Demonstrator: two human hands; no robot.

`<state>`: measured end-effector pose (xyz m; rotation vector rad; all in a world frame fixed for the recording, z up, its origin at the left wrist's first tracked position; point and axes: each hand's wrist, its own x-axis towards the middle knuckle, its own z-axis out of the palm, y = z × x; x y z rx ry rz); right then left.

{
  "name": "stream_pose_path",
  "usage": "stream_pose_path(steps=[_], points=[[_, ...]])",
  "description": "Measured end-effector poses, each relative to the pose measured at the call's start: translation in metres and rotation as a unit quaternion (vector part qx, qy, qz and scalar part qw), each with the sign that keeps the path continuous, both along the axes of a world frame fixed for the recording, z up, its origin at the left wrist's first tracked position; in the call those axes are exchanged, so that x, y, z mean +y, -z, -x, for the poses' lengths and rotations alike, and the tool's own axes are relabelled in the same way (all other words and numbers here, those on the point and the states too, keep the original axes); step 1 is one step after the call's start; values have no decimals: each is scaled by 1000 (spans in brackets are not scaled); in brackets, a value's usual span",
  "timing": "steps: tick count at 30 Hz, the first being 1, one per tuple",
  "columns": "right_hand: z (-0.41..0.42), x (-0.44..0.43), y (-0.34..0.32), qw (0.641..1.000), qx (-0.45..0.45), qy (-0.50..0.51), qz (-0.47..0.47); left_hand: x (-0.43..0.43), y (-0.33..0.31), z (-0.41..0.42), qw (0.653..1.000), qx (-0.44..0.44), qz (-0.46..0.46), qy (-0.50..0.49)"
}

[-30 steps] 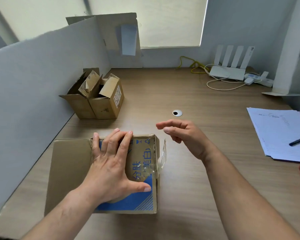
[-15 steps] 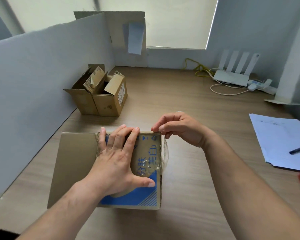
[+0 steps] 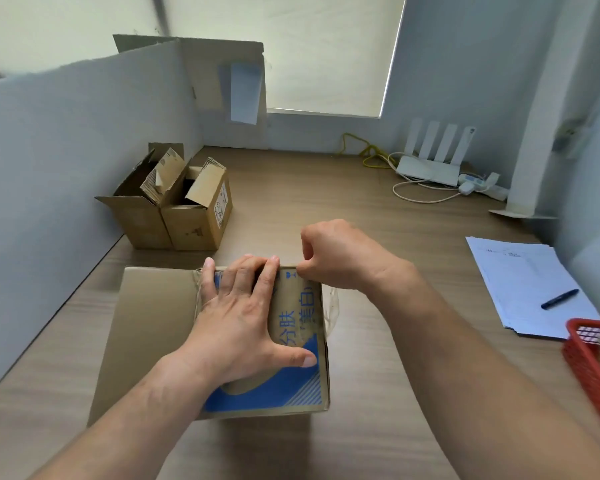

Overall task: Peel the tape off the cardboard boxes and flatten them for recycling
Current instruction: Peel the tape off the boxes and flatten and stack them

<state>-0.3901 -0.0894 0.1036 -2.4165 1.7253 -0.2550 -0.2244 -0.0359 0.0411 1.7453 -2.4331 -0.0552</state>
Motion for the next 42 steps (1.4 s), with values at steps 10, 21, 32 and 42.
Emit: stream_pose_path(steps=[10,21,32,42], points=[[0,0,25,981,-114,156,32,-20,4,-2,1000,15,-9,4],[21,8,32,866,-446,209,-85,-19,1,-3,999,-5,-12,34],[-8,6,6,987,9,158,1,-16,4,-4,1000,0,-7,27],[1,5,7,977,-101,181,-50,-17,3,-2,1000,-4,-11,20]])
